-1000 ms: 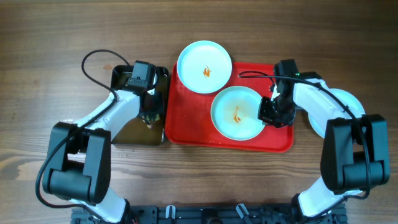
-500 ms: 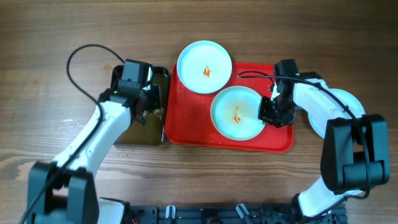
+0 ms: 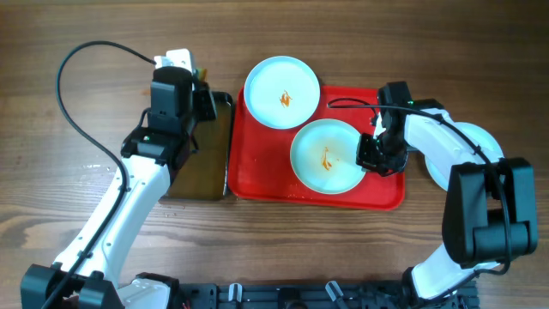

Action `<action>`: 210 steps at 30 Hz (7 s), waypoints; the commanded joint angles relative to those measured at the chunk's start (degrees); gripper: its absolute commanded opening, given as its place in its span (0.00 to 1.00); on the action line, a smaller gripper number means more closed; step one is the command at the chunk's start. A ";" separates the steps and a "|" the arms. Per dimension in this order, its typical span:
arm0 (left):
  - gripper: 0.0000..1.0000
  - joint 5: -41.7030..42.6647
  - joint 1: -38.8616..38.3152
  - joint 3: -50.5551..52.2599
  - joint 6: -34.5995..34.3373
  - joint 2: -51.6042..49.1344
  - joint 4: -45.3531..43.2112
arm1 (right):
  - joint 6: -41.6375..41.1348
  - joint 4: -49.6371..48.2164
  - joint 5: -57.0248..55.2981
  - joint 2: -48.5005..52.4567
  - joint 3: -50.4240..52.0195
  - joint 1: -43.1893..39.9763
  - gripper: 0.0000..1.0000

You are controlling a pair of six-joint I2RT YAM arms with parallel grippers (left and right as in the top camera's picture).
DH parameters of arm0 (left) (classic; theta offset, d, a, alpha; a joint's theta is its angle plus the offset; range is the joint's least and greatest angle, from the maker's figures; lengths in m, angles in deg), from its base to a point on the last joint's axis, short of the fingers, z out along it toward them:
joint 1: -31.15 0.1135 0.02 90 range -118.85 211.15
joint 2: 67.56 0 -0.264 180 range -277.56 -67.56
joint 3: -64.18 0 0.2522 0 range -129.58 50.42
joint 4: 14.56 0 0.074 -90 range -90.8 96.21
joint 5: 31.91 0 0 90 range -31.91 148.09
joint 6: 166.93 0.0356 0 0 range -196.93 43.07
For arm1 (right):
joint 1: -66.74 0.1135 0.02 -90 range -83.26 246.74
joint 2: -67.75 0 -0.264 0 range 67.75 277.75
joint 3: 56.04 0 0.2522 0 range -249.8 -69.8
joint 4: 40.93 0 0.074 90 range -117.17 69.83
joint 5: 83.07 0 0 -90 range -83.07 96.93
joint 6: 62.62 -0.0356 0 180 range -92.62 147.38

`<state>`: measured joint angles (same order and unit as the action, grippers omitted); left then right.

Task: Clean dirty plates on tray and stack at the side
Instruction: 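Scrub the moved plate with the sponge in the left gripper, then return the sponge to the black tray with the left gripper, then lift the second plate with the right gripper and stack it on the first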

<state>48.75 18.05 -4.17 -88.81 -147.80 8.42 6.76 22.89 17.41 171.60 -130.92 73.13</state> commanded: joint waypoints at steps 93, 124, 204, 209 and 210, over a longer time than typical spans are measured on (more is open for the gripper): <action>0.04 16.09 -6.71 0.15 -6.49 -7.10 14.16 | 2.62 -1.20 -0.13 0.66 0.13 0.17 0.04; 0.57 14.23 2.29 0.94 4.15 -21.84 14.56 | 2.62 -0.81 -0.13 0.68 0.13 0.17 0.04; 0.72 12.72 2.25 -1.60 3.74 -20.04 26.16 | 46.18 -27.50 -63.78 -24.57 1.14 37.97 0.04; 0.72 12.72 2.25 -1.60 3.74 -20.04 26.14 | 34.80 -28.17 -63.34 -24.57 1.14 36.33 0.04; 0.72 12.74 2.25 -1.60 3.74 -20.04 26.16 | 30.51 -27.67 -62.90 -24.57 1.20 35.28 0.04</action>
<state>60.96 20.19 -6.22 -84.94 -168.48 34.80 47.98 -5.11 -44.53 148.02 -128.98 110.57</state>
